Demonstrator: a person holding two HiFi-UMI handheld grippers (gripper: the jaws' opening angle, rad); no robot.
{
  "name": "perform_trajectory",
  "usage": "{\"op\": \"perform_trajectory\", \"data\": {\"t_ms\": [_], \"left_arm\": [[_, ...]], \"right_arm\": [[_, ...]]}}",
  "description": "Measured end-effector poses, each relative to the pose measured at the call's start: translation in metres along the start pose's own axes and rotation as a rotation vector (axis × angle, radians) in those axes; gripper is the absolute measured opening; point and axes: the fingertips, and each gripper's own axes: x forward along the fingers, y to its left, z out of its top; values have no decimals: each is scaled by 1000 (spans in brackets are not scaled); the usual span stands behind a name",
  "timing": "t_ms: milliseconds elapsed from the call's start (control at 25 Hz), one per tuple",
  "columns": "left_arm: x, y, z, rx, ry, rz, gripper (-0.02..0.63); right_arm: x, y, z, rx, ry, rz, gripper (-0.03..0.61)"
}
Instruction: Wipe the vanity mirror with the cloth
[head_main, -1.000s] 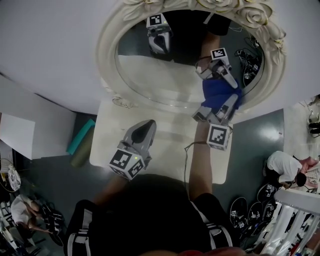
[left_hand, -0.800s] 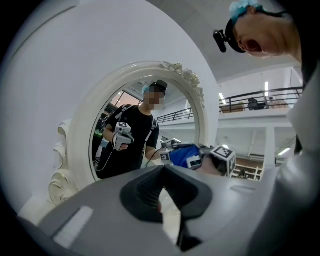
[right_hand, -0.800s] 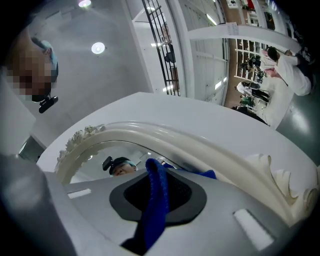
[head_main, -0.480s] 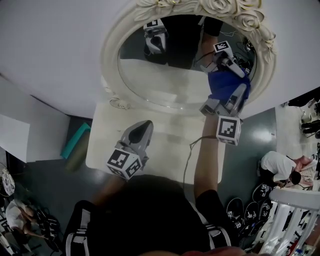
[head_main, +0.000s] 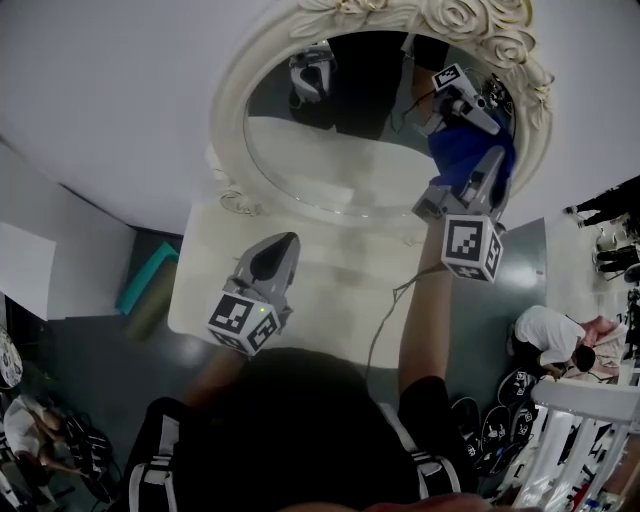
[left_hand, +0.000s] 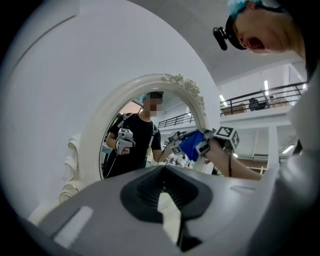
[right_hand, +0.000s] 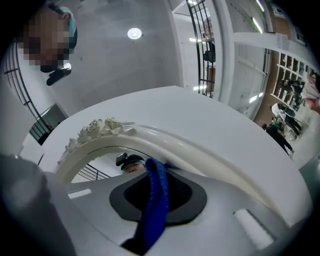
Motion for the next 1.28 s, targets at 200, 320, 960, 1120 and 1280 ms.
{"op": "perform_trajectory", "data": {"t_ms": [200,320,960,1120,1280], "left_arm": [[-2,5,3,2,-11,7,9],[-4,6,3,-1,-10,7,11],[-32,13,-10,-18,2,43,11],[-38,18,-1,-24,-9,57,9],[-41,28,-2,-30,-10,69,9]], "right_arm": [[14,25,13,-85,12,63,35],[18,35,17,-114,19,87,35],[31,97,35,-310,25,208,35],[43,128,37,-358,20,249,35],[47,144,32,-400,5,264,35]]}}
